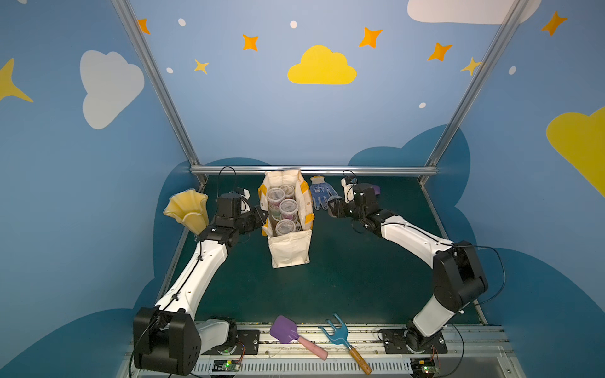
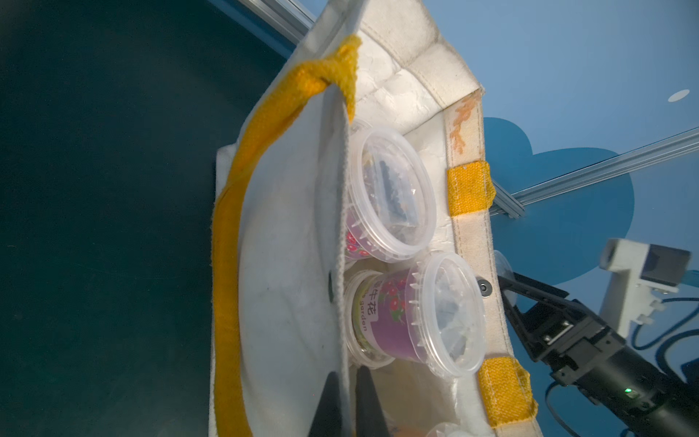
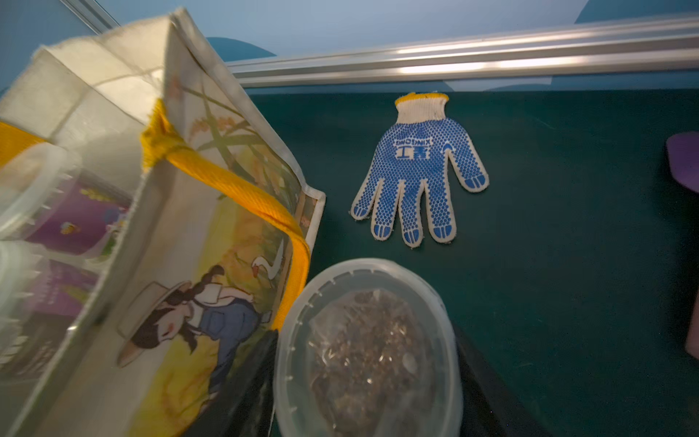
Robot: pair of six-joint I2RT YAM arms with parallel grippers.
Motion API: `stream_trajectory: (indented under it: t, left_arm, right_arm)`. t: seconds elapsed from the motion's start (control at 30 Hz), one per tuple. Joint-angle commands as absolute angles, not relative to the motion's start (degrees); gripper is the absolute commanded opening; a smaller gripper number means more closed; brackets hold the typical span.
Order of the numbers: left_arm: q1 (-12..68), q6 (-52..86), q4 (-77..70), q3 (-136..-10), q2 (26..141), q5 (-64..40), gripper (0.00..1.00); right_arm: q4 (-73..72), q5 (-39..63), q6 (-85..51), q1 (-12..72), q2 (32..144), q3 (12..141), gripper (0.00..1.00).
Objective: Take out the seed jars from the canvas bag
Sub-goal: Place the seed jar at the center of the board.
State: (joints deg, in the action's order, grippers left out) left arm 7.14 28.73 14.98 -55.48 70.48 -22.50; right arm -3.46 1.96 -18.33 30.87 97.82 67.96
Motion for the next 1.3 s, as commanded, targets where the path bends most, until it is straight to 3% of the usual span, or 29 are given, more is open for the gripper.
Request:
stream_trajectory:
  t: [0.0, 0.47, 0.6, 0.7, 1.07, 1.27]
  left_arm:
    - [7.47, 27.66, 16.28, -54.93, 69.35, -23.38, 0.04]
    - [7.47, 27.69, 16.43, -54.67, 69.06, -23.11, 0.04]
    - [7.47, 27.56, 16.31, -54.67, 69.08, -23.07, 0.04]
    - [7.47, 27.61, 16.22, -54.67, 69.17, -23.10, 0.04]
    - [7.45, 27.47, 16.30, -54.67, 68.56, -23.12, 0.04]
    - [7.47, 27.48, 16.19, -54.67, 68.62, -23.29, 0.04]
  right_arm:
    - [-10.11, 0.49, -19.70, 32.30, 100.32, 66.80, 0.55]
    - [-9.78, -6.76, -20.77, 36.77, 111.55, 69.60, 0.57]
    - [-10.28, -6.84, -21.36, 36.91, 111.42, 69.06, 0.69]
    - [-10.35, -6.92, -21.78, 36.91, 110.67, 68.49, 0.77]
    - [-11.01, -8.65, -22.28, 36.66, 102.89, 65.45, 0.78]
    - [-8.49, -3.06, -22.24, 35.89, 93.33, 66.33, 0.77]
